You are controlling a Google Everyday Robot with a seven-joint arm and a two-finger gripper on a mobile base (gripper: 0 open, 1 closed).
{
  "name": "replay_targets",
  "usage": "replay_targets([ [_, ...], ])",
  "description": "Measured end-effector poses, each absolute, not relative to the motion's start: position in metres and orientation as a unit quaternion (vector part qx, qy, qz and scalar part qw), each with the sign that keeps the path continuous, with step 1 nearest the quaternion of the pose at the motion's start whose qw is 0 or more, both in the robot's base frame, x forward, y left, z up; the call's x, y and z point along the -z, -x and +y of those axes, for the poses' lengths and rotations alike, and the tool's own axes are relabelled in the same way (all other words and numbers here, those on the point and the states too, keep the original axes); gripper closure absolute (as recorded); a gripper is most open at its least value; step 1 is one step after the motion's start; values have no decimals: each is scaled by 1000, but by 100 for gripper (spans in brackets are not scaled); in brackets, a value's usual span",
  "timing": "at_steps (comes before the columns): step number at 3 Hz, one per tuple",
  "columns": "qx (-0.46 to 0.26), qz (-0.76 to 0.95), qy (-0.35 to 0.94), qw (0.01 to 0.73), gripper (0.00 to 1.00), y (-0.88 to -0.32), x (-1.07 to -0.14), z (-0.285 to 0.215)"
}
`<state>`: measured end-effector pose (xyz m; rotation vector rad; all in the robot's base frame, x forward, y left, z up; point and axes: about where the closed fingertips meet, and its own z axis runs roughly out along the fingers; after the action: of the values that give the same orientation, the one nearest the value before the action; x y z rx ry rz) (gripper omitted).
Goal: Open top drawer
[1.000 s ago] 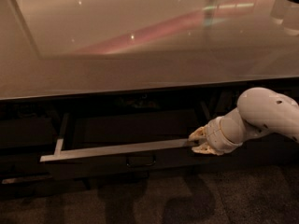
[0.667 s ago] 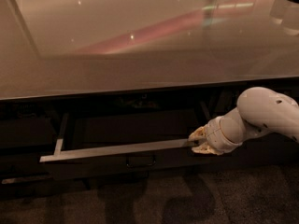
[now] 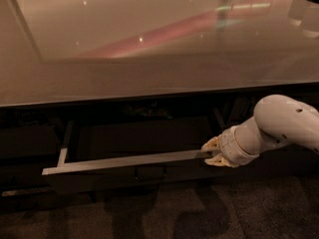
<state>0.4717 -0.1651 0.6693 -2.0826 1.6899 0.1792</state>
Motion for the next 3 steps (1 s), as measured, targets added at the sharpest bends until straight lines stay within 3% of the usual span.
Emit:
replay_targets([
  [3, -59, 607, 758, 231, 100, -465, -677, -163],
])
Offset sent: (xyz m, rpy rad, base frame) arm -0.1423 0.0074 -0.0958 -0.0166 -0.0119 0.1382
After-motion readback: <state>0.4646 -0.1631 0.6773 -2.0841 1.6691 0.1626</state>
